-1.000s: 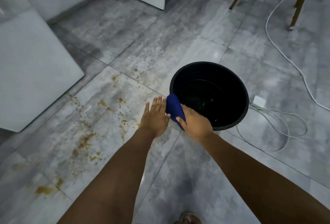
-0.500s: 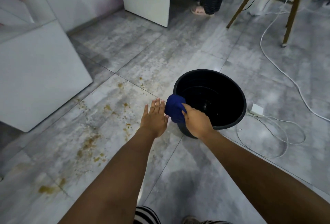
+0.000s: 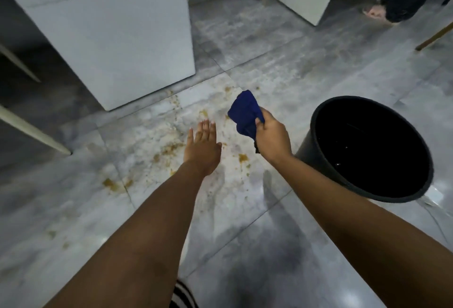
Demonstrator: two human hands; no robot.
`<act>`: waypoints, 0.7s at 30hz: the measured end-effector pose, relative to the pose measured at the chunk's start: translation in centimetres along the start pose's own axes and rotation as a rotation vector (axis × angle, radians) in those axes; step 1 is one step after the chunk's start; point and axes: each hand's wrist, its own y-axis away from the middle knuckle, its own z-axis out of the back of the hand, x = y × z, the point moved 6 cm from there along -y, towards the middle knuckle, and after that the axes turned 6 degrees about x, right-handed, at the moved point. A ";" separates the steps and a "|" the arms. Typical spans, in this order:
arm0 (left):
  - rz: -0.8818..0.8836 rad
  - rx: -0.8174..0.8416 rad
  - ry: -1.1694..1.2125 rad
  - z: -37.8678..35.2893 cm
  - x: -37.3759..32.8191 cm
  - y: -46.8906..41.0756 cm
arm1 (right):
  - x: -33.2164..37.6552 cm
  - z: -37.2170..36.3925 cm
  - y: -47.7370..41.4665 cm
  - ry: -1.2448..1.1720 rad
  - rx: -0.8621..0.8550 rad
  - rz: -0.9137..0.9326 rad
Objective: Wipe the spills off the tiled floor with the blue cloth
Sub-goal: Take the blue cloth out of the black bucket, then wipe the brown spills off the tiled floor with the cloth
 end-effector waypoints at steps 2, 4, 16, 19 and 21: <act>0.075 0.014 0.031 -1.9 2.1 0.4 | -0.6 -3.0 -0.3 -0.005 0.070 0.010; 0.165 0.033 0.092 -4.2 4.3 1.3 | -1.4 -6.3 -0.3 0.026 0.157 0.030; 0.674 0.006 0.343 -19.1 11.9 15.6 | -2.0 -20.9 5.5 0.204 0.432 0.401; 0.773 -0.041 0.387 -22.8 12.0 20.6 | -3.6 -23.2 10.1 0.215 0.496 0.632; 0.810 -0.089 0.414 -25.0 11.0 22.7 | -6.3 -24.8 13.6 0.336 0.596 0.776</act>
